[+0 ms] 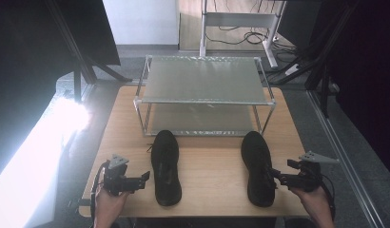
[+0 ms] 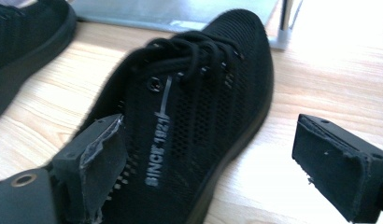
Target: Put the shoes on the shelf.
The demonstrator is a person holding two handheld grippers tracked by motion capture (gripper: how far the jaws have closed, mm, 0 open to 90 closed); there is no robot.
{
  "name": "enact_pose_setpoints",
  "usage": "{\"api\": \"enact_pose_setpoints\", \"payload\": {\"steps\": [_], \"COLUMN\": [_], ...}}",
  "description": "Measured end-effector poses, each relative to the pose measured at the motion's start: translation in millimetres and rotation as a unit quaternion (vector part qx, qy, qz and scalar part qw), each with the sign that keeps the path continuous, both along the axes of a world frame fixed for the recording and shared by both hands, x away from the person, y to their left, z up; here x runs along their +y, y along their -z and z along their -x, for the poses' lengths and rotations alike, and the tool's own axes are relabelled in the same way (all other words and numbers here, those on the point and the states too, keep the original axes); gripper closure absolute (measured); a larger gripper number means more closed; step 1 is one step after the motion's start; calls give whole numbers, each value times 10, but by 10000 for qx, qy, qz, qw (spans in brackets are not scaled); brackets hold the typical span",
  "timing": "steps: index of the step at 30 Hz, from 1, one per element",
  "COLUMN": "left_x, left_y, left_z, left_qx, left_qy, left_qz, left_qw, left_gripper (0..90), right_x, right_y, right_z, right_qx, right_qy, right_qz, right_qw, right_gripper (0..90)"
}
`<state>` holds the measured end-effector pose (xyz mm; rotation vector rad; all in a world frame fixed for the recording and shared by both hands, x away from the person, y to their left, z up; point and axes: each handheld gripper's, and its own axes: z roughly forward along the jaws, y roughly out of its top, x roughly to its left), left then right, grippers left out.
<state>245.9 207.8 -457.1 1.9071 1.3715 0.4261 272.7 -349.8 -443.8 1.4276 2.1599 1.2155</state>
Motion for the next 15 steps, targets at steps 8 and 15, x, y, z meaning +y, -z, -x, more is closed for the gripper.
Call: {"api": "enact_pose_setpoints", "payload": {"steps": [8,15], "left_x": [-211,-406], "left_y": [-155,-115], "left_z": [-68,-185], "left_qx": [-43,92], "left_qy": [237,409], "left_qz": [45,-141], "left_qw": [9997,9990], "left_gripper": [0,6], "right_x": [124,267], "right_y": [-9,73], "right_z": [-15,-128], "right_qx": [103,241], "right_qy": [-113,-144], "right_qz": [92,484], "right_qw": [9998,9984], "right_gripper": [108,132]}}
